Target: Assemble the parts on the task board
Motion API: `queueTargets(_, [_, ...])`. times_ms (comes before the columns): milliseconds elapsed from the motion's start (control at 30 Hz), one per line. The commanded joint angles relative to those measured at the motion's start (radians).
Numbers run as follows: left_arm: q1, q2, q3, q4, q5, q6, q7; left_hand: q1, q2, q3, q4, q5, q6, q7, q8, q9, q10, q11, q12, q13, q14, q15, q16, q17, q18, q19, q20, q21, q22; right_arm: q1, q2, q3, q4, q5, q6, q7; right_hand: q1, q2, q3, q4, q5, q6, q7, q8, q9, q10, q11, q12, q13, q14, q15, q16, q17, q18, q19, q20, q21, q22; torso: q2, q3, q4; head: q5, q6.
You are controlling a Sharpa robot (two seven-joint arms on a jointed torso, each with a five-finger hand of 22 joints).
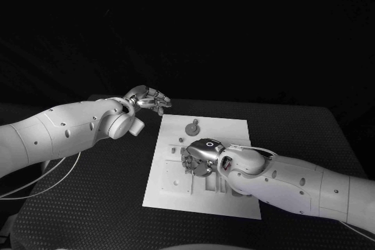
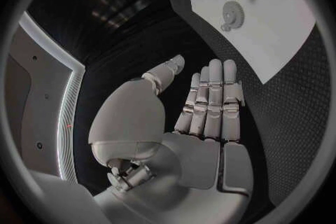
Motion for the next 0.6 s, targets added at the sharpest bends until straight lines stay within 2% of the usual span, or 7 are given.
queueTargets(33, [0.001, 0.001, 0.001, 0.001, 0.006, 0.002, 0.015, -0.005, -0.001, 0.001, 0.007, 0.004, -0.009, -0.001, 0.006, -0.002, -0.006, 0.002, -0.001, -0.001, 0.006, 0.003, -0.006, 0.001, 0.014, 0.003, -0.003, -0.006, 0.001, -0.001, 0.001, -0.001, -0.002, -0.010, 0.012, 0.002, -0.003, 0.010, 0.001, 0.003, 0.006, 0.001, -0.002, 0.004, 0.002, 0.000, -0.002, -0.003, 0.002, -0.001, -0.008, -0.002, 0.001, -0.001, 0.008, -0.002, 0.001, 0.002, 0.000, -0.0002, 0.0001, 0.000, -0.001])
queueTargets(600, [0.002, 0.002, 0.001, 0.000, 0.006, 0.003, 0.015, -0.005, -0.001, 0.000, 0.009, 0.004, -0.009, -0.001, 0.007, -0.002, -0.006, 0.002, -0.001, -0.001, 0.006, 0.003, -0.007, 0.003, 0.014, 0.003, -0.003, -0.007, 0.002, -0.009, 0.007, -0.003, -0.014, -0.012, 0.016, 0.001, -0.004, 0.011, 0.000, 0.003, 0.006, 0.000, -0.001, 0.004, 0.003, 0.000, -0.002, -0.003, 0.004, -0.001, -0.008, -0.002, 0.000, -0.001, 0.009, -0.002, 0.001, 0.003, 0.000, -0.0002, -0.0007, -0.001, -0.005])
